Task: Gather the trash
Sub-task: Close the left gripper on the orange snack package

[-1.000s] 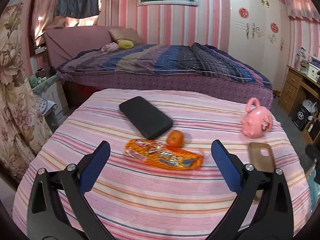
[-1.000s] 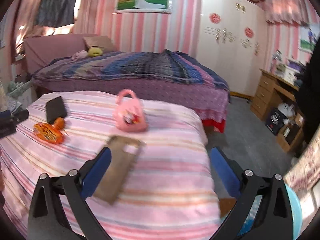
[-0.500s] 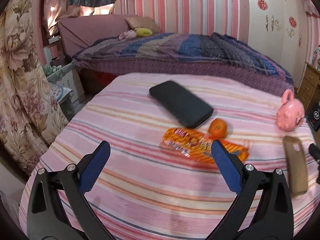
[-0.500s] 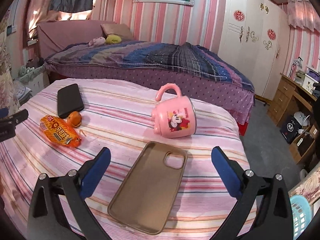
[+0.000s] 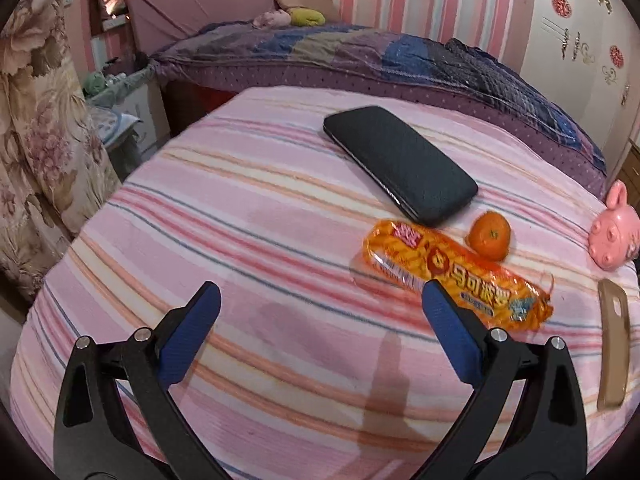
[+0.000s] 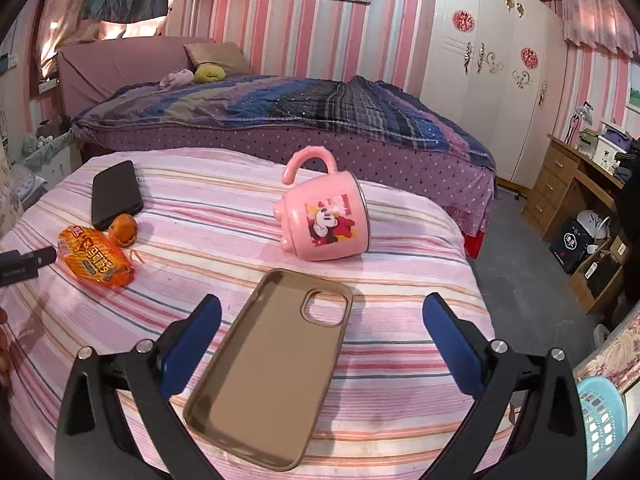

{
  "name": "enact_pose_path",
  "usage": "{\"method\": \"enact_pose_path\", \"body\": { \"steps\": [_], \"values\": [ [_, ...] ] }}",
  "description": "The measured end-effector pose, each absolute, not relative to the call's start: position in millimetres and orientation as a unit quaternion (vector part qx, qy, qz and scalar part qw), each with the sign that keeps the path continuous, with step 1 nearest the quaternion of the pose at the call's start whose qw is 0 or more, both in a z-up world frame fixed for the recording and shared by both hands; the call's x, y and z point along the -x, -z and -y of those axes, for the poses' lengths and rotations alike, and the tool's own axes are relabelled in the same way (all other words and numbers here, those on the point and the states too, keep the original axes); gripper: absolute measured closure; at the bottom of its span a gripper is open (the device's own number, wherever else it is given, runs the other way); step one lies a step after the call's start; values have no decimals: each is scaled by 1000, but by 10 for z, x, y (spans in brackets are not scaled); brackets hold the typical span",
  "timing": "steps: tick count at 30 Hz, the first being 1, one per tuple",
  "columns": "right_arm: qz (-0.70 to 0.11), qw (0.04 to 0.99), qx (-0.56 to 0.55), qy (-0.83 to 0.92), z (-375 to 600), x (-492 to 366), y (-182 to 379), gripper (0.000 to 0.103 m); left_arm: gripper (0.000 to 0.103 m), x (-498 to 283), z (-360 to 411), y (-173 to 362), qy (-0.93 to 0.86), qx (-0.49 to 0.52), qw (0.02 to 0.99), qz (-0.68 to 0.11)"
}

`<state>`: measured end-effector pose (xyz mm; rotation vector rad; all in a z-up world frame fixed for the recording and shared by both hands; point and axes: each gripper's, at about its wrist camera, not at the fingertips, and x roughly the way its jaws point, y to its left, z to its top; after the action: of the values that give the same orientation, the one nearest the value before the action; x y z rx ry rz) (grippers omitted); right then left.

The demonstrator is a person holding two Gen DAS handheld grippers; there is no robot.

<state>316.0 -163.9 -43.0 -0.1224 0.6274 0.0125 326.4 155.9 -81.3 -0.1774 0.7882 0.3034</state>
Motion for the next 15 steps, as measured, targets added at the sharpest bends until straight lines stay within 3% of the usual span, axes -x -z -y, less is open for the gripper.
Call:
{"method": "enact_pose_path", "body": {
  "steps": [8, 10, 12, 13, 15],
  "values": [
    [-328, 943, 54, -18, 1682, -3242, 507, 5, 12, -3528, -1405, 851, -105, 79, 906, -402],
    [-332, 941, 56, -20, 1672, -3258, 535, 5, 21, -3584, -1362, 875, -97, 75, 904, -409],
    [-336, 940, 61, -22, 1648, -3263, 574, 5, 37, -3631, -1341, 914, -94, 68, 900, -421],
    [-338, 939, 63, -22, 1643, -3265, 583, 5, 39, -3637, -1318, 924, -99, 61, 899, -423],
    [-341, 938, 64, -22, 1637, -3277, 607, 5, 58, -3623, -1264, 906, -90, 53, 902, -419]
  ]
}}
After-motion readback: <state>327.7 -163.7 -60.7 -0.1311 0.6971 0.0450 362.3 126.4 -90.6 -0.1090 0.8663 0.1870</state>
